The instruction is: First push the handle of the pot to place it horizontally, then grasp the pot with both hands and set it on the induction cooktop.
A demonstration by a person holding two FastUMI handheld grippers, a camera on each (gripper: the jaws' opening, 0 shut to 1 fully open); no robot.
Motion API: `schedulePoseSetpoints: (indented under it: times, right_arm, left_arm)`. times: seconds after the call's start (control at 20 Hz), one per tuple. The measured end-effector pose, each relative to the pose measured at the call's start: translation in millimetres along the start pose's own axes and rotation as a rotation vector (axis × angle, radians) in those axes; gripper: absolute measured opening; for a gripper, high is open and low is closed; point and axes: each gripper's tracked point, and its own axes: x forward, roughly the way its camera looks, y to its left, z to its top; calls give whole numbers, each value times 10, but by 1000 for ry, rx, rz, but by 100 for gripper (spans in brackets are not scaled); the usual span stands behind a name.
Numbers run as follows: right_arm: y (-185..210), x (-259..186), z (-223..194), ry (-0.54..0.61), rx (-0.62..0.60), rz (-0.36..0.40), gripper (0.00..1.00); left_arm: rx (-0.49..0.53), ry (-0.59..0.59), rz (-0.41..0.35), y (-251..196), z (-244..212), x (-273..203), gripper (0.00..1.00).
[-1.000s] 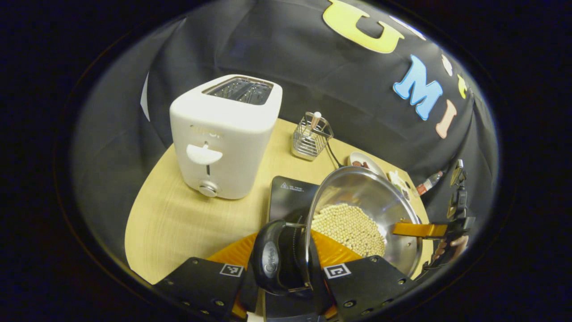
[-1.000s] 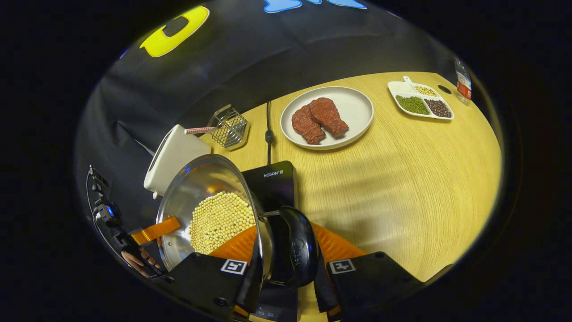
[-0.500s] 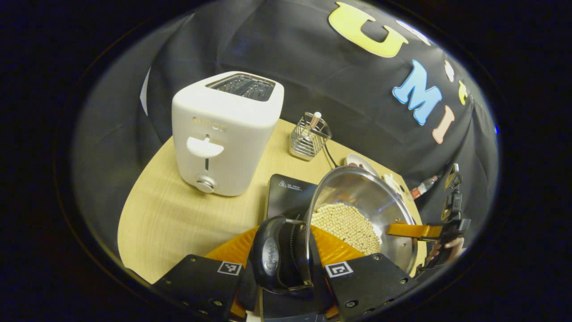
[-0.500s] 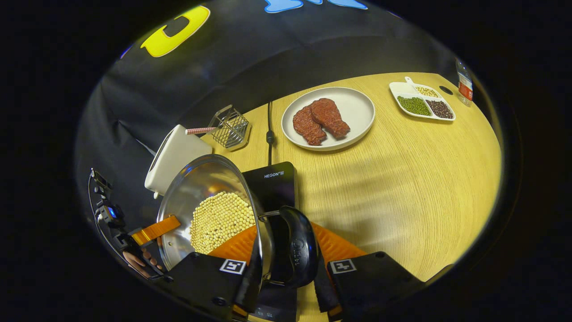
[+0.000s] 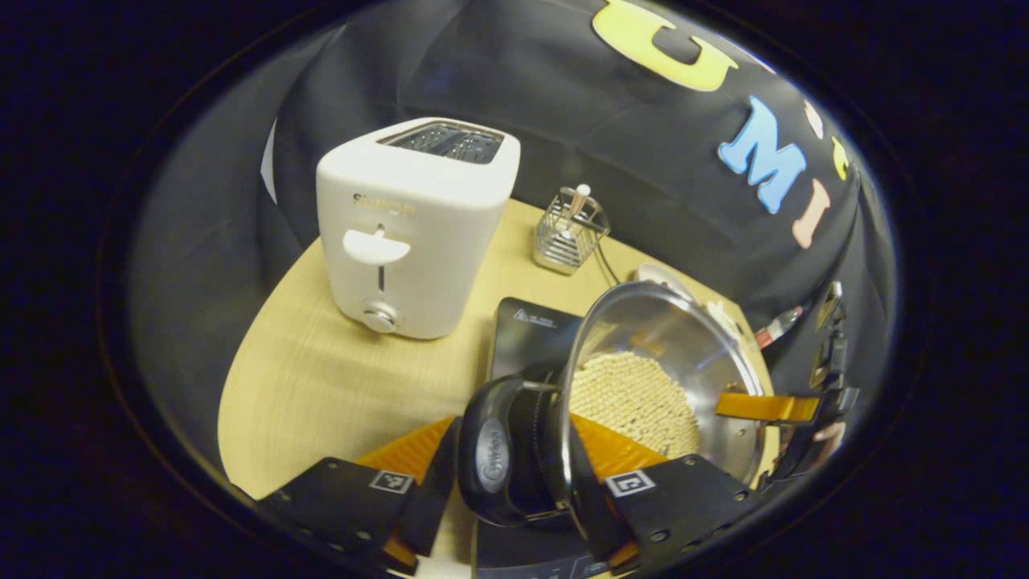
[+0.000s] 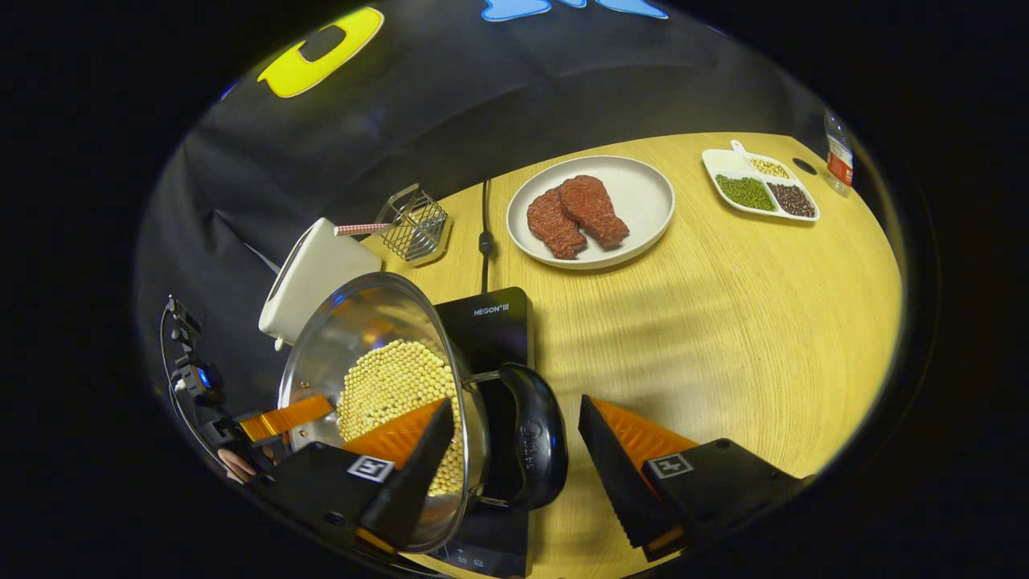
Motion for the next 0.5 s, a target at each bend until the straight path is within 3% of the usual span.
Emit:
schedulePoseSetpoints:
  times: [0.1,0.2,0.3,0.35,0.45,0.5]
  right_arm:
    - [-32,-73,41,-18,-20,-1,93]
    - [-69,-220,118,-51,-34,-1,98]
    - [-125,-365,159,-67,-33,4,98]
    - [-130,-417,158,-68,-29,12,98]
    - [-169,-569,177,-89,-37,18,94]
    - [-215,-652,189,-105,-50,13,99]
  left_arm:
    - [-9,-37,15,-37,70,-108,94]
    - [3,-66,47,1,108,-161,98]
    - [30,-84,79,9,147,-312,89]
    - [36,-99,94,-12,156,-383,93]
    - [42,-127,121,-50,198,-518,89]
    - [47,-137,133,-91,215,-577,93]
